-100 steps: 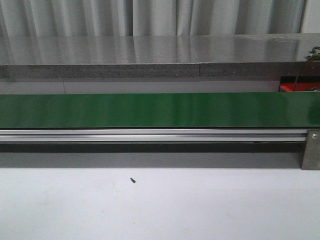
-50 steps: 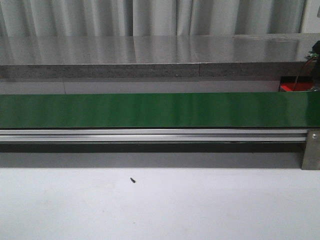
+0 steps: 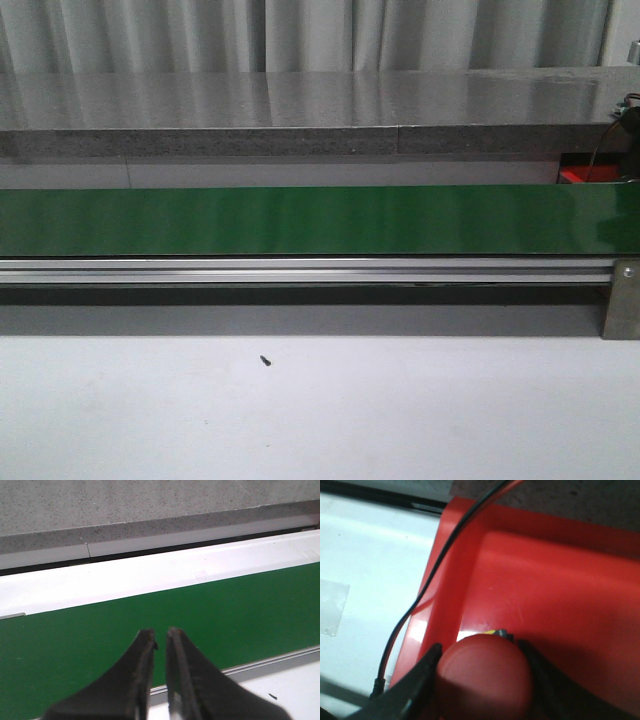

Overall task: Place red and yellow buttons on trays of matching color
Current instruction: 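Carry the red button to the red tray and open the right gripper, then move the left gripper over another red button on the table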

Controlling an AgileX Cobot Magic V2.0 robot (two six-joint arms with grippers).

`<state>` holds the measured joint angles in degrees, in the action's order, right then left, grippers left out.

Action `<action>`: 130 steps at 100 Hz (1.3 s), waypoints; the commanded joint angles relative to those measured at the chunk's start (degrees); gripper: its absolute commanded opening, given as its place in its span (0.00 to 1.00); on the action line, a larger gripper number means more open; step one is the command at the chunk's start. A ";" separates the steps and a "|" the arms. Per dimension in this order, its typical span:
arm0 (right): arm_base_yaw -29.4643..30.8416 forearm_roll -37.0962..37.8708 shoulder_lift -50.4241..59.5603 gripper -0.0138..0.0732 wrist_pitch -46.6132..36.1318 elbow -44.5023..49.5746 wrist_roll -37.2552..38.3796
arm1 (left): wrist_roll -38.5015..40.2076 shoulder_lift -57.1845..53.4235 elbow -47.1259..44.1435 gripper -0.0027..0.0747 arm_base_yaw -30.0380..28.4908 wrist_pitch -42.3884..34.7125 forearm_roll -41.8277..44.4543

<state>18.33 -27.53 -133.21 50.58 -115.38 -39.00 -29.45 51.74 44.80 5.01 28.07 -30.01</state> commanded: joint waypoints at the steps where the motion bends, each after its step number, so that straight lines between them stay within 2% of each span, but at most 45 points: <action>1: 0.32 -1.25 4.24 0.67 -1.50 -1.94 0.08 | 0.01 -0.41 1.68 0.11 0.55 -3.07 -1.87; 7: 0.32 -1.25 4.37 0.78 -1.50 -2.37 0.13 | 0.01 -0.41 1.68 0.11 0.55 -3.07 -1.87; 14: 0.32 -1.25 4.76 0.84 -1.32 -3.14 0.18 | 0.01 -0.41 1.68 0.11 0.55 -3.07 -1.87; 36: 0.32 -1.25 9.78 0.83 -0.41 -5.71 0.76 | 0.01 -0.41 1.68 0.11 0.55 -3.07 -1.87; 67: -1.54 -1.32 24.21 0.82 5.18 -6.22 3.01 | 0.01 -0.41 1.68 0.11 0.55 -2.94 -1.87; 83: -5.18 -1.20 30.70 0.76 7.44 -4.91 3.63 | 0.01 -0.41 1.68 0.11 0.55 -2.82 -1.87; 102: -10.43 -1.13 40.28 0.74 8.35 3.43 4.24 | 0.01 -0.41 1.68 0.11 0.55 -2.35 -1.87; 118: -13.77 -1.13 49.86 0.74 2.22 16.84 4.24 | 0.01 -0.41 1.68 0.11 0.55 -1.96 -1.87; 130: -14.82 -1.13 59.51 0.73 -4.98 30.60 4.24 | 0.01 -0.41 1.68 0.11 0.55 -1.96 -1.87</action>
<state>3.96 -27.40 -82.42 53.77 -92.29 -34.87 -29.45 51.74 44.80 5.01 28.94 -30.22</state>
